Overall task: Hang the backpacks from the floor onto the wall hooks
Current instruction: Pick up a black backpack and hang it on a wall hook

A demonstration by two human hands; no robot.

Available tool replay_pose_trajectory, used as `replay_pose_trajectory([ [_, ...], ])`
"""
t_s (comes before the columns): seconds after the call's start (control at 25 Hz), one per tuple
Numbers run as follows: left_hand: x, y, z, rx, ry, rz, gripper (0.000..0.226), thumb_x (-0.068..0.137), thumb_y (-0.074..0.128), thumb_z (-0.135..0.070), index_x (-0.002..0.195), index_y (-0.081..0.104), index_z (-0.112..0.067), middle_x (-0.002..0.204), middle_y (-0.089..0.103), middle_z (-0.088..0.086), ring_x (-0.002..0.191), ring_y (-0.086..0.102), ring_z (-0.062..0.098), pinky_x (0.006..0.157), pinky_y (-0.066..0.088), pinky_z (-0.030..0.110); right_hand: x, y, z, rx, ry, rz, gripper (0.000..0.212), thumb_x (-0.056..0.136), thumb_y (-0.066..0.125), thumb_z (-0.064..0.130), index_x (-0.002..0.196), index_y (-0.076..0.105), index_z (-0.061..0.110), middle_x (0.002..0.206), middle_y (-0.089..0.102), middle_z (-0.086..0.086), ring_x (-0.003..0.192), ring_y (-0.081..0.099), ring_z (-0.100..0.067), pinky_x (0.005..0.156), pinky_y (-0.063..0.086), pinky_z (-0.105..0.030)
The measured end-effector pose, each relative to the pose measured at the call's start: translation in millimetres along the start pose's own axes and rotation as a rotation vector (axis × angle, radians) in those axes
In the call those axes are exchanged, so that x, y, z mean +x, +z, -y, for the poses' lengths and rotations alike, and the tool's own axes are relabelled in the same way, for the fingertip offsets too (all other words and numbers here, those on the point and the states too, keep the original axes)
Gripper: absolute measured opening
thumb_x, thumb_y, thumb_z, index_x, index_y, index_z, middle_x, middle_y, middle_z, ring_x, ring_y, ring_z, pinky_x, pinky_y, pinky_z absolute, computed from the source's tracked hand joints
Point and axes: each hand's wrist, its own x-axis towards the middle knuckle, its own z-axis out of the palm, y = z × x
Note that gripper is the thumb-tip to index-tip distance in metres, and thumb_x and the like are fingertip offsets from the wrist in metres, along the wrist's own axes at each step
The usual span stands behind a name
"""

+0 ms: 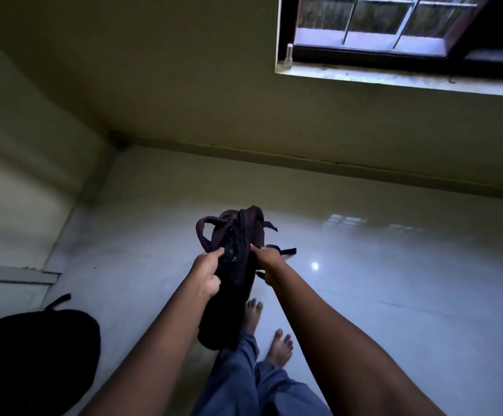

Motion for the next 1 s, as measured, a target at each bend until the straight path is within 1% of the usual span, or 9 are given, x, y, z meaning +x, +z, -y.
replay_pose_trajectory([
  [0.08,-18,0,-5,-0.008,-0.014,0.078,0.040,0.096,0.042,-0.011,0.133,0.042,0.004,0.125,0.057,0.022,0.103,0.059,0.033,0.092,0.044,0.040,10,7,7,-0.097,-0.095,-0.032,0.039,0.087,0.054,0.042,0.105,0.063,0.008,0.123,0.063,-0.018,0.100,0.060,-0.027,0.097,0.048,-0.043],
  [0.12,-25,-1,-7,0.023,-0.009,0.105,0.043,0.096,0.042,-0.013,0.136,0.038,0.003,0.133,0.052,0.022,0.108,0.056,0.032,0.100,0.040,0.038,10,8,13,-0.126,-0.136,-0.041,0.041,0.088,0.055,0.041,0.109,0.063,0.007,0.121,0.064,-0.017,0.100,0.061,-0.029,0.094,0.050,-0.042],
  [0.24,-43,-3,-12,0.142,0.111,0.140,0.049,0.097,0.041,-0.017,0.143,0.029,-0.005,0.152,0.029,0.018,0.140,0.030,0.031,0.116,0.021,0.037,-28,11,37,-0.273,-0.246,0.032,0.030,0.092,0.054,0.032,0.108,0.062,0.008,0.097,0.059,-0.010,0.083,0.055,-0.024,0.068,0.043,-0.028],
  [0.44,-55,-25,-33,0.621,0.526,0.044,0.048,0.093,0.040,0.002,0.138,0.041,-0.012,0.145,0.044,0.009,0.133,0.042,0.022,0.108,0.034,0.031,-76,26,51,-0.930,-0.489,0.187,0.036,0.095,0.047,0.033,0.117,0.064,0.010,0.108,0.066,-0.016,0.098,0.059,-0.028,0.073,0.033,-0.025],
  [0.6,-77,-43,-78,0.936,0.717,0.135,0.049,0.090,0.042,0.001,0.134,0.047,-0.019,0.126,0.057,0.003,0.117,0.052,0.020,0.095,0.044,0.033,-133,29,117,-1.070,-0.772,0.181,0.036,0.097,0.042,0.029,0.120,0.061,0.009,0.118,0.064,-0.020,0.108,0.060,-0.032,0.071,0.032,-0.024],
  [0.68,-93,-40,-108,0.895,0.897,0.095,0.038,0.091,0.047,-0.002,0.127,0.055,-0.010,0.116,0.058,0.001,0.109,0.053,0.016,0.089,0.042,0.028,-159,30,152,-1.118,-0.871,0.206,0.035,0.098,0.040,0.028,0.120,0.059,0.008,0.115,0.064,-0.018,0.104,0.060,-0.029,0.071,0.037,-0.028],
  [0.8,-105,-38,-151,0.749,1.064,0.096,0.026,0.091,0.052,-0.007,0.112,0.066,-0.008,0.104,0.067,0.006,0.098,0.061,0.015,0.085,0.045,0.031,-191,36,197,-1.068,-0.962,0.271,0.032,0.098,0.041,0.029,0.107,0.065,0.010,0.091,0.058,-0.007,0.084,0.052,-0.019,0.063,0.038,-0.026],
  [0.92,-106,-39,-205,0.579,1.181,0.082,0.022,0.088,0.057,-0.007,0.107,0.068,-0.003,0.106,0.070,0.010,0.088,0.062,0.002,0.086,0.046,0.027,-204,49,251,-0.991,-1.025,0.212,0.026,0.094,0.049,0.035,0.079,0.062,0.019,0.075,0.056,-0.003,0.074,0.049,-0.017,0.064,0.036,-0.028],
  [1.0,-111,-39,-246,0.426,1.189,0.023,0.027,0.086,0.061,-0.011,0.110,0.067,0.000,0.112,0.068,0.012,0.091,0.060,0.009,0.078,0.049,0.017,-205,61,282,-0.911,-1.067,0.149,0.026,0.089,0.057,0.038,0.079,0.061,0.015,0.074,0.055,-0.005,0.069,0.048,-0.016,0.062,0.036,-0.028],
])
